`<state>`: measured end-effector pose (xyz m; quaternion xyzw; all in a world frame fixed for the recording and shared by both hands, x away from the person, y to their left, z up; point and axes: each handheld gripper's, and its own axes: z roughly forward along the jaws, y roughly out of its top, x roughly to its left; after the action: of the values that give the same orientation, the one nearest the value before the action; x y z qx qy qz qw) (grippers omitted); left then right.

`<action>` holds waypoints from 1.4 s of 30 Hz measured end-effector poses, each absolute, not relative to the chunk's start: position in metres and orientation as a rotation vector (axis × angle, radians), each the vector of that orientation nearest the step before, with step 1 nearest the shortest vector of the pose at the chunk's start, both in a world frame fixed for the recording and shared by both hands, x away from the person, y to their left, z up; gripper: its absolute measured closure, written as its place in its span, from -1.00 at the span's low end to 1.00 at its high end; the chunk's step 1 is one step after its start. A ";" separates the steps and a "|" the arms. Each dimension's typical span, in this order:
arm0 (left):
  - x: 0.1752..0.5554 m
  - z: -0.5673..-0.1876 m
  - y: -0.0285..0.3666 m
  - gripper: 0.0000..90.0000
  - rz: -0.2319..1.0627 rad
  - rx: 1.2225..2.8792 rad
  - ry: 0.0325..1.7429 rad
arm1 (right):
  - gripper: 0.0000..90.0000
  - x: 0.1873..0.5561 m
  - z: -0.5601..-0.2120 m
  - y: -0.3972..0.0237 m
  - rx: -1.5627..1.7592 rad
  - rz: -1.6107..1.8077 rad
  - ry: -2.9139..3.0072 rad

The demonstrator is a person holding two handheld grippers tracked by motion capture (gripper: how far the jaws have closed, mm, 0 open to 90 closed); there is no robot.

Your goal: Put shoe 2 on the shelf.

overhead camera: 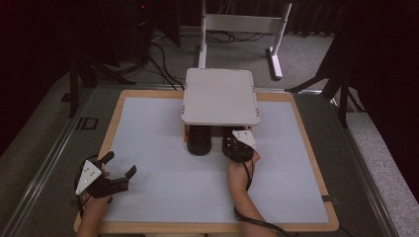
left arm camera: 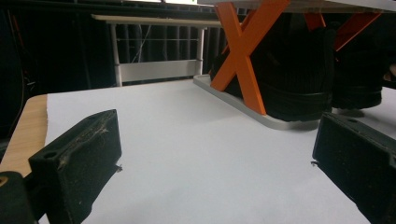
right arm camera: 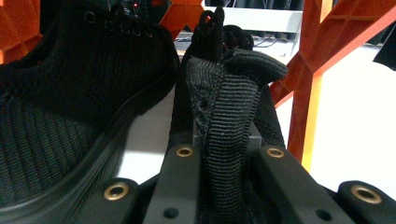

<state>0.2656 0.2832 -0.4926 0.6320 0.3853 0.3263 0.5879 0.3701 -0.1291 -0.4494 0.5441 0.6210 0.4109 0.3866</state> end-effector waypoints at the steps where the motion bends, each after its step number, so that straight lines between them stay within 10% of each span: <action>1: 0.266 -0.493 0.283 -0.96 0.760 1.472 0.898 | 0.86 0.371 -0.449 -0.129 1.383 1.048 1.585; 16: 0.266 -0.493 0.284 -0.96 0.756 1.470 0.893 | 0.81 0.381 -0.449 -0.131 1.382 1.050 1.599; 27: 0.266 -0.493 0.284 -0.96 0.752 1.472 0.892 | -0.33 0.378 -0.445 -0.140 1.352 1.241 1.710; 42: 0.266 -0.493 0.284 -0.96 0.753 1.471 0.892 | -0.65 0.358 -0.433 -0.170 1.251 1.277 1.766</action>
<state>0.2659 0.2839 -0.4928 0.6321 0.3835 0.3237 0.5904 0.3577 -0.1696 -0.4327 0.4734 0.6683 0.4832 0.3095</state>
